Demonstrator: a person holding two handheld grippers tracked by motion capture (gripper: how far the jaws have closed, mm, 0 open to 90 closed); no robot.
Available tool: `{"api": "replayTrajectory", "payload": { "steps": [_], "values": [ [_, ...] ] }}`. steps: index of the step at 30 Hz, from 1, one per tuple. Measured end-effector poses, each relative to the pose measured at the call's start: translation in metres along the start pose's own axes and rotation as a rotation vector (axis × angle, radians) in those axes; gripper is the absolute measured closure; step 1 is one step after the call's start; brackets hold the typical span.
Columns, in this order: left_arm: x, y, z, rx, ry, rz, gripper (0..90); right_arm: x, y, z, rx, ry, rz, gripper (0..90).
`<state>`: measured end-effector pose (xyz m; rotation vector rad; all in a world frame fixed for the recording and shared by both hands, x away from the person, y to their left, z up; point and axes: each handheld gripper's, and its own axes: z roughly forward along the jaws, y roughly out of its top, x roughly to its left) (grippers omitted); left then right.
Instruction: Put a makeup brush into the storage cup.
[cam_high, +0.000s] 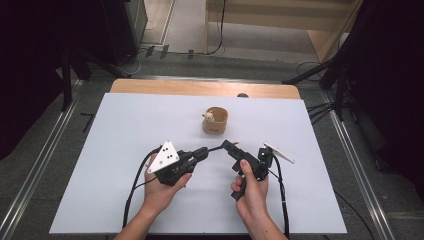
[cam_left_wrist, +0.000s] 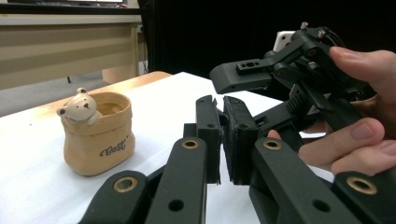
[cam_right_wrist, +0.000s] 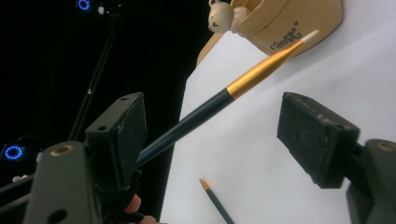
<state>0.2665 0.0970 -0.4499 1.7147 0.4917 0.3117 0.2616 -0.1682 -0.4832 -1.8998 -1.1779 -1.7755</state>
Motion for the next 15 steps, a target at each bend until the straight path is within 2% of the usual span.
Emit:
{"api": "replayTrajectory", "payload": {
  "steps": [9, 15],
  "values": [
    [-0.0033, -0.0021, 0.003, 0.004, -0.014, 0.008, 86.9, -0.0043, 0.003, -0.0005, -0.002, 0.012, 0.057, 43.1],
    [-0.0039, -0.0026, 0.0038, 0.012, -0.017, 0.01, 86.9, -0.0105, 0.0028, 0.0004, 0.008, -0.001, 0.092, 54.6]
  ]
}}
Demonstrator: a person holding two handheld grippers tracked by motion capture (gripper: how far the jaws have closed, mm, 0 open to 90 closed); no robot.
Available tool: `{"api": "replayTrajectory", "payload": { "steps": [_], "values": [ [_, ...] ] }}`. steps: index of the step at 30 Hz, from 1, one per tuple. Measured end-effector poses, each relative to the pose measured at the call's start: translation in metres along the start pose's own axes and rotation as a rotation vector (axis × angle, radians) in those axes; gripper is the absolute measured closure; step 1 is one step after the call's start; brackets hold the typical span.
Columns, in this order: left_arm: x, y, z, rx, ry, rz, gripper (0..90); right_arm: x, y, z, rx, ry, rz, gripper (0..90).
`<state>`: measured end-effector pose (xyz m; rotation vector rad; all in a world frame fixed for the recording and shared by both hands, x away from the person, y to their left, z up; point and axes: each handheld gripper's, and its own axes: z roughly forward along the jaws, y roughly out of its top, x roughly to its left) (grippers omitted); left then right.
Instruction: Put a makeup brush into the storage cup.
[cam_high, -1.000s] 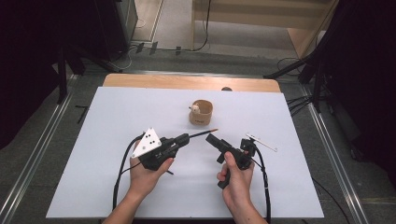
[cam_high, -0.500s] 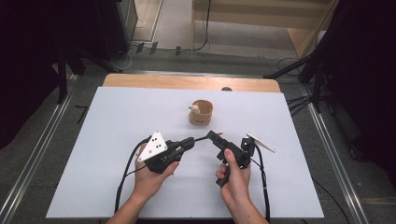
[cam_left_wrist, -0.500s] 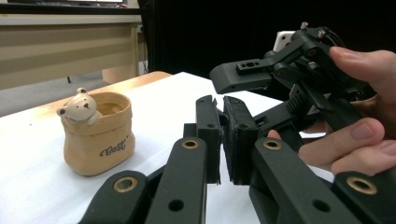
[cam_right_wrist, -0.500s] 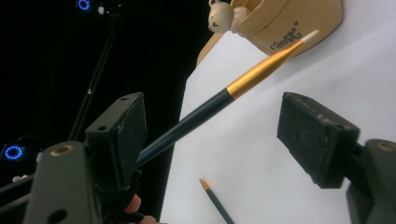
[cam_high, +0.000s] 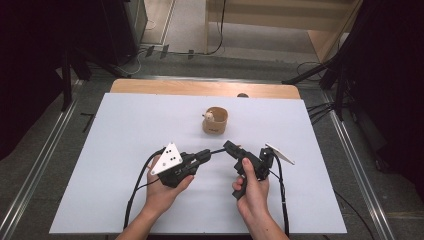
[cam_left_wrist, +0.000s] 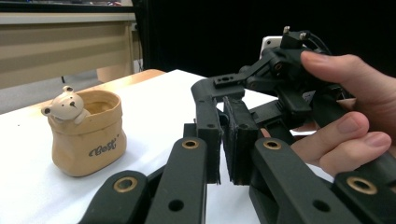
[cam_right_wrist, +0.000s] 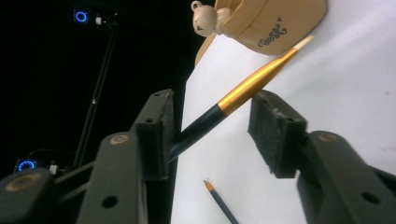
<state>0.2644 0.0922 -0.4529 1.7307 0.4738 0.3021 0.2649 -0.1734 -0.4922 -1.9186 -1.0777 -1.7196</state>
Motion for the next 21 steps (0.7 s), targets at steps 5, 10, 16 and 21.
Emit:
{"api": "replayTrajectory", "payload": {
  "steps": [5, 10, 16, 21],
  "values": [
    [-0.0001, -0.0001, 0.0, 0.004, -0.001, -0.002, 86.9, -0.0008, -0.0002, 0.0008, 0.007, 0.009, -0.001, 59.7],
    [-0.0005, 0.0, -0.0001, 0.004, 0.0, 0.001, 86.9, -0.0015, 0.0005, 0.0007, 0.01, 0.022, -0.001, 60.8],
    [-0.001, 0.0004, -0.0003, 0.022, 0.006, -0.006, 86.8, -0.0023, 0.0012, 0.001, 0.013, 0.027, 0.001, 62.0],
    [-0.001, -0.0016, 0.0056, 0.081, -0.004, -0.028, 66.1, -0.0015, 0.0042, -0.0037, -0.015, 0.046, -0.021, 83.7]
  ]
}}
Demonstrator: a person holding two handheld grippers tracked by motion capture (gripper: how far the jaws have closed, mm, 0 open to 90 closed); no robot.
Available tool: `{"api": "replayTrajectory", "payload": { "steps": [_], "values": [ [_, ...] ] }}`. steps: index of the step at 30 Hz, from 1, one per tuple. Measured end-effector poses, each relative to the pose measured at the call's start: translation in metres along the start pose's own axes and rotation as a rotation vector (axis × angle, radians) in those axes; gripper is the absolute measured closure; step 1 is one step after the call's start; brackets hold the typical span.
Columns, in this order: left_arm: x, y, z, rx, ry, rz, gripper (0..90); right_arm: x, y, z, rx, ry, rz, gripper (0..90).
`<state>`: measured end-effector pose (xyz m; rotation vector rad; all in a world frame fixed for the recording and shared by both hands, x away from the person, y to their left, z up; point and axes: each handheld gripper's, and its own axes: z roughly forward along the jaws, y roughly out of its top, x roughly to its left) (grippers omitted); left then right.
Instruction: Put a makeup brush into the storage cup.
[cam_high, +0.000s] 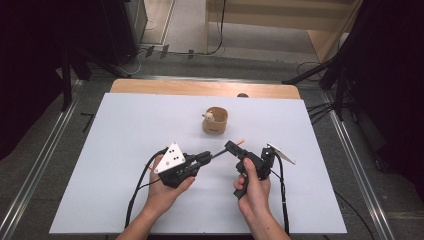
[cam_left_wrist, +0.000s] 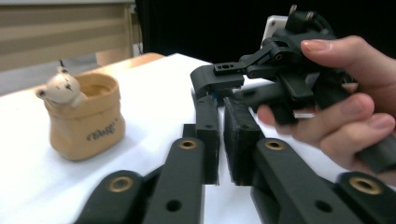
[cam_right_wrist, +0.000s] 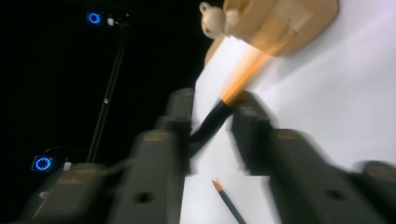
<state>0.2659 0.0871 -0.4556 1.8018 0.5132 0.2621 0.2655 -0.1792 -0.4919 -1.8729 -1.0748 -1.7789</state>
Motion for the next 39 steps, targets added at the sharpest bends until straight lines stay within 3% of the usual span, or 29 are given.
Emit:
{"api": "replayTrajectory", "payload": {
  "steps": [2, 7, 10, 12, 15, 17, 25, 28, 39],
  "values": [
    [0.001, -0.001, 0.003, 0.032, -0.024, -0.014, 37.2, 0.001, 0.001, -0.003, -0.043, 0.01, -0.069, 84.0],
    [0.004, -0.001, 0.0, 0.016, -0.081, -0.042, 14.9, 0.008, 0.001, -0.006, -0.063, -0.021, -0.195, 84.0],
    [0.008, 0.0, -0.003, 0.007, -0.098, -0.048, 7.8, 0.013, 0.0, -0.006, -0.077, -0.053, -0.293, 84.0],
    [0.011, -0.001, -0.006, 0.004, -0.114, -0.051, 4.6, 0.017, -0.002, -0.007, -0.108, -0.093, -0.394, 84.0],
    [0.012, -0.001, -0.011, -0.004, -0.101, -0.046, 1.8, 0.022, -0.005, -0.007, -0.142, -0.146, -0.545, 84.0],
    [0.014, -0.001, -0.014, -0.005, -0.08, -0.039, 1.0, 0.024, -0.007, -0.006, -0.152, -0.164, -0.61, 84.0],
    [0.019, -0.001, -0.027, -0.021, -0.059, -0.064, 0.0, 0.039, -0.015, -0.004, -0.171, -0.2, -0.863, 84.0],
    [0.021, -0.004, -0.035, -0.023, -0.044, -0.066, 0.0, 0.044, -0.014, -0.003, -0.171, -0.217, -0.928, 84.0],
    [0.036, -0.02, -0.069, -0.028, 0.03, -0.067, 0.0, 0.044, 0.003, -0.003, -0.166, -0.228, -0.954, 84.0]
  ]
}}
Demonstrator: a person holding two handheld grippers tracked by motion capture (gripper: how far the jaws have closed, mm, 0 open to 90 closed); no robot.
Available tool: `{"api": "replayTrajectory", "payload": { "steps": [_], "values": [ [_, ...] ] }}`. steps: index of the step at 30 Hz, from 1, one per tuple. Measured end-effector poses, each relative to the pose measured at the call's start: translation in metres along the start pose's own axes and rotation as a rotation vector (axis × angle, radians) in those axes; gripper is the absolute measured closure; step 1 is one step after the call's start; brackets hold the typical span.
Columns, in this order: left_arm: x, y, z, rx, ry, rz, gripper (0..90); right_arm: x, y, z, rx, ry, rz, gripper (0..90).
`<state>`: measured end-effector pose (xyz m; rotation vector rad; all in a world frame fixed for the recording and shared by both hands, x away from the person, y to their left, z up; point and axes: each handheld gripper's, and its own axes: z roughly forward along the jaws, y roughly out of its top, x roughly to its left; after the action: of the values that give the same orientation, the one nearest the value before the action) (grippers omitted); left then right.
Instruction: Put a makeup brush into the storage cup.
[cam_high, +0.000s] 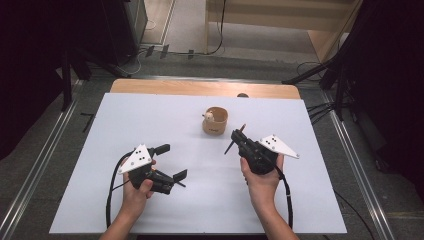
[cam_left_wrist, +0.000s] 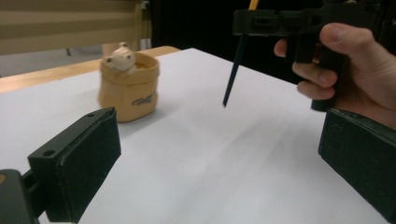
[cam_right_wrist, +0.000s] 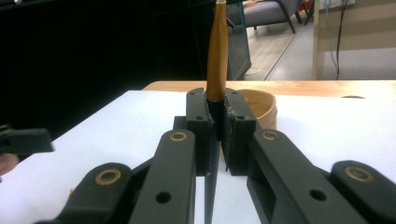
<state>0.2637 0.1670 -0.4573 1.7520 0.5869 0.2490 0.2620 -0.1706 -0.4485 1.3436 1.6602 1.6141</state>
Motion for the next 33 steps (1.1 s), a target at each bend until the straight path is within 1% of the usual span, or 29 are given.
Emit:
{"api": "replayTrajectory", "payload": {
  "steps": [2, 6, 7, 9, 10, 15, 19, 24, 26, 28, 30, 32, 33],
  "values": [
    [0.002, -0.002, -0.004, 0.003, 0.016, 0.001, 0.0, -0.002, 0.002, 0.002, 0.002, -0.007, -0.004, 84.1],
    [0.005, -0.005, -0.012, -0.007, 0.024, 0.0, 0.0, -0.006, 0.007, 0.004, 0.002, -0.018, -0.014, 84.1],
    [0.006, -0.005, -0.014, -0.01, 0.032, -0.001, 0.0, -0.007, 0.008, 0.005, 0.0, -0.02, -0.02, 84.1],
    [0.008, -0.006, -0.018, -0.015, 0.039, -0.002, 0.0, -0.009, 0.011, 0.006, -0.002, -0.023, -0.017, 84.0],
    [0.009, -0.007, -0.02, -0.017, 0.044, -0.005, 0.0, -0.01, 0.013, 0.006, -0.003, -0.028, -0.027, 84.1],
    [0.013, -0.012, -0.031, -0.021, 0.074, -0.008, 0.0, -0.016, 0.02, 0.01, 0.002, -0.041, -0.032, 84.1],
    [0.017, -0.015, -0.039, -0.03, 0.094, -0.012, 0.0, -0.018, 0.025, 0.014, 0.007, -0.037, -0.049, 84.1],
    [0.02, -0.018, -0.049, -0.038, 0.11, -0.013, 0.0, -0.019, 0.031, 0.021, -0.001, -0.034, -0.049, 84.1],
    [0.021, -0.02, -0.052, -0.034, 0.118, -0.013, 0.0, -0.021, 0.034, 0.024, -0.001, -0.034, -0.051, 84.1],
    [0.022, -0.022, -0.055, -0.035, 0.123, -0.014, 0.0, -0.021, 0.036, 0.027, -0.007, -0.037, -0.048, 84.1],
    [0.023, -0.023, -0.059, -0.036, 0.132, -0.017, 0.0, -0.021, 0.039, 0.029, -0.012, -0.035, -0.058, 84.1],
    [0.025, -0.025, -0.063, -0.038, 0.14, -0.015, 0.0, -0.021, 0.041, 0.032, -0.032, -0.033, -0.059, 84.1],
    [0.025, -0.025, -0.064, -0.038, 0.146, -0.016, 0.0, -0.022, 0.042, 0.033, -0.028, -0.035, -0.063, 84.1]
  ]
}}
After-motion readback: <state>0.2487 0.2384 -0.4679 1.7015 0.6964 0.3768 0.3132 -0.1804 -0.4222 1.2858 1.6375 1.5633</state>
